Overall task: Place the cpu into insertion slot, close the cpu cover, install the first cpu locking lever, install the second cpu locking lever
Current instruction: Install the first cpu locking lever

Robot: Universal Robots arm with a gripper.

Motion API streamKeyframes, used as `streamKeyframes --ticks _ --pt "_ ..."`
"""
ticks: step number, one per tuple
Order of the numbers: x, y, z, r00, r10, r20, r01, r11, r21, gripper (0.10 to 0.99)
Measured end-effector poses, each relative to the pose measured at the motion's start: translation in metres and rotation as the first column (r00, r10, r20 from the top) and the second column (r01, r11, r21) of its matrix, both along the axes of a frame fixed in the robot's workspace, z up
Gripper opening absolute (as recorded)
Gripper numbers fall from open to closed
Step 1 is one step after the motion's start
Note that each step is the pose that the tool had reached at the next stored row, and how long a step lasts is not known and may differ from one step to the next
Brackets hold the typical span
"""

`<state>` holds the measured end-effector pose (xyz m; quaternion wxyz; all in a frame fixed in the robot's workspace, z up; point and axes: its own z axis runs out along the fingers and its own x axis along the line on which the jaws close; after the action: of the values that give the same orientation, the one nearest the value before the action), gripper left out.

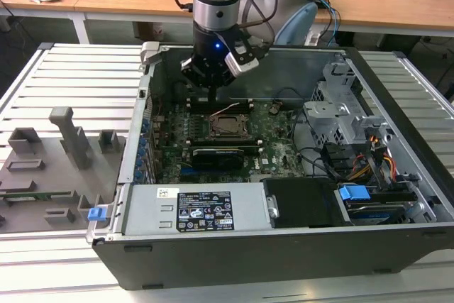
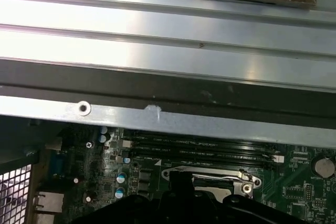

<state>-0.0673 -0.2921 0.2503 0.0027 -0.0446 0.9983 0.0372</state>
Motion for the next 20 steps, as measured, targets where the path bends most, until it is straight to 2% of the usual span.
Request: streamKeyframes --ticks 2,9,16,20 --pt "0.0047 0.0000 -0.0031 1.0000 -0.001 0.0001 0.001 1.0000 0.000 0.106" --pt "0.0113 0.0000 -0.0122 1.0000 -0.001 0.0000 0.001 1.0000 0.000 0.106" --pt "0.0162 0.0000 -0.0165 0.9999 0.012 0.0001 -0.012 0.9999 0.000 0.106" --pt "0.0226 0.0005 -0.0189 0.9999 0.012 0.0000 -0.012 0.9999 0.000 0.106"
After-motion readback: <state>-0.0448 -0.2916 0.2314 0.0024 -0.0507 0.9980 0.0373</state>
